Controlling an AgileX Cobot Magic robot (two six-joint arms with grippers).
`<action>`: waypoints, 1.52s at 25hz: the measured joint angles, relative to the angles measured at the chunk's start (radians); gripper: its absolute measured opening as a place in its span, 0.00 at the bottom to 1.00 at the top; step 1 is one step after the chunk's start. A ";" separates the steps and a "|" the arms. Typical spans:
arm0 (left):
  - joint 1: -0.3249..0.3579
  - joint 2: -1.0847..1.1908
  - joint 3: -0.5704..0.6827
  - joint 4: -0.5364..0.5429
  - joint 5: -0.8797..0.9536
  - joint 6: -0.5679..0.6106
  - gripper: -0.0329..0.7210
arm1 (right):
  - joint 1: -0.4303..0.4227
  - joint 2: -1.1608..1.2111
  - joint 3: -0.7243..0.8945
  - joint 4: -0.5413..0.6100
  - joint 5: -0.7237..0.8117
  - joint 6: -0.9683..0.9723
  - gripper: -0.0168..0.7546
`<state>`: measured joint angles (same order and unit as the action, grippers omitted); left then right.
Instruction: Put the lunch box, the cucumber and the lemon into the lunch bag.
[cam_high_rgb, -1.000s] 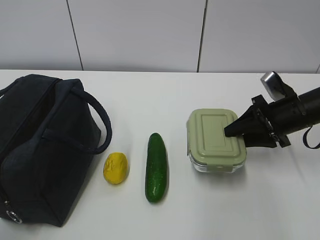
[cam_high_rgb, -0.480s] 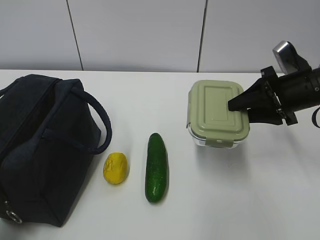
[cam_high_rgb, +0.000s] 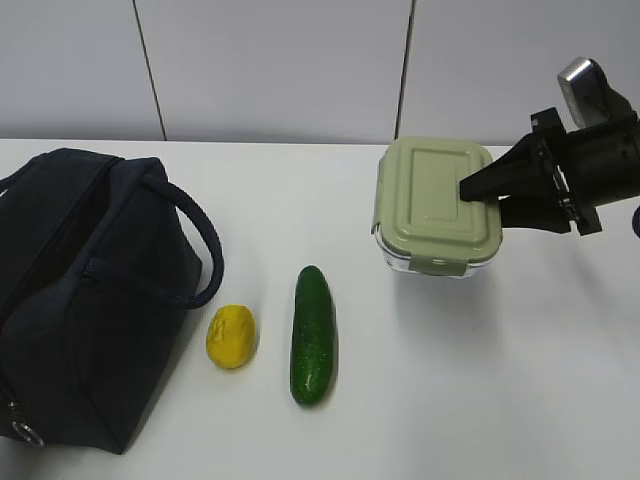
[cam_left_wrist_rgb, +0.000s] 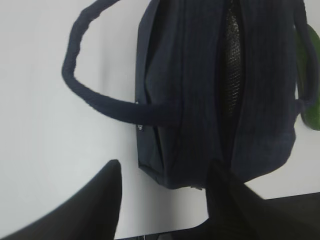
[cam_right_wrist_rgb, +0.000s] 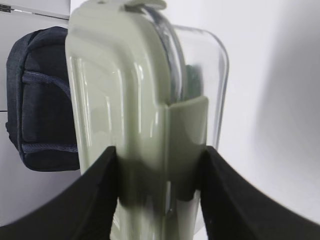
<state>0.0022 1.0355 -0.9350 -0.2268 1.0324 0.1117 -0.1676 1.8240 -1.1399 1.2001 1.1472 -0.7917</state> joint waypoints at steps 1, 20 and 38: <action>0.000 0.038 -0.021 -0.018 0.009 0.017 0.55 | 0.000 -0.004 0.000 0.004 0.000 0.004 0.48; 0.000 0.470 -0.223 -0.099 0.051 0.147 0.48 | 0.196 -0.049 -0.020 0.110 0.003 0.010 0.48; 0.001 0.521 -0.224 -0.397 0.083 0.307 0.03 | 0.363 -0.049 -0.231 0.242 0.028 0.010 0.48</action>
<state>0.0031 1.5567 -1.1592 -0.6234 1.1149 0.4187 0.1959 1.7751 -1.3711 1.4424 1.1751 -0.7819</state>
